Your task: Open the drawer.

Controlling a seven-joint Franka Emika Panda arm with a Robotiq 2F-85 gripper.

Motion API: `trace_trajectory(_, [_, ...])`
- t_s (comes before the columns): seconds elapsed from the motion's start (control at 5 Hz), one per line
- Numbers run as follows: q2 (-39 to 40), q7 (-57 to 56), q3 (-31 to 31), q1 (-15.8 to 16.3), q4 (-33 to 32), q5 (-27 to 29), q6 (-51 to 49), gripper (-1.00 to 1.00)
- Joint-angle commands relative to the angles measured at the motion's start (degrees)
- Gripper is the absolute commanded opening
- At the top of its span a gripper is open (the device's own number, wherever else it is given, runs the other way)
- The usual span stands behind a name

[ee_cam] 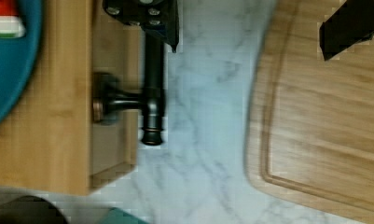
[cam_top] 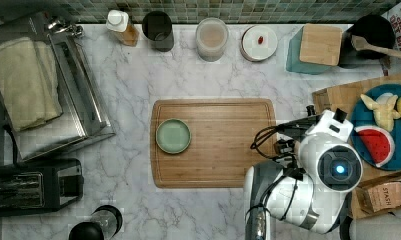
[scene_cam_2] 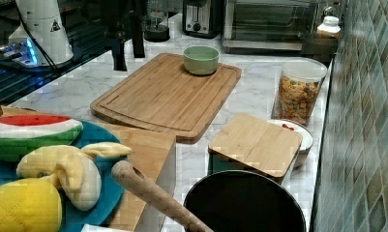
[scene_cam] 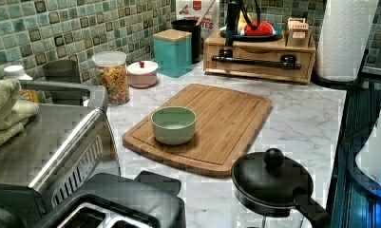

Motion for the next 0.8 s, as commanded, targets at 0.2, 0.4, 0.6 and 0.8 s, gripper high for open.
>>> trace_trajectory(0.2, [0.9,-6.5,-2.3,-1.2,-3.0,-4.5,3.1,1.00])
trace_trajectory(0.4, [3.7,-2.6,0.3,-4.2,-1.5,-9.7,3.2,1.00])
trace_trajectory(0.6, [5.3,3.5,-1.4,-3.4,-0.8,-14.2,3.0,1.00])
trace_trajectory(0.8, [6.8,4.6,-2.2,-4.2,-1.3,-12.9,6.6,1.00])
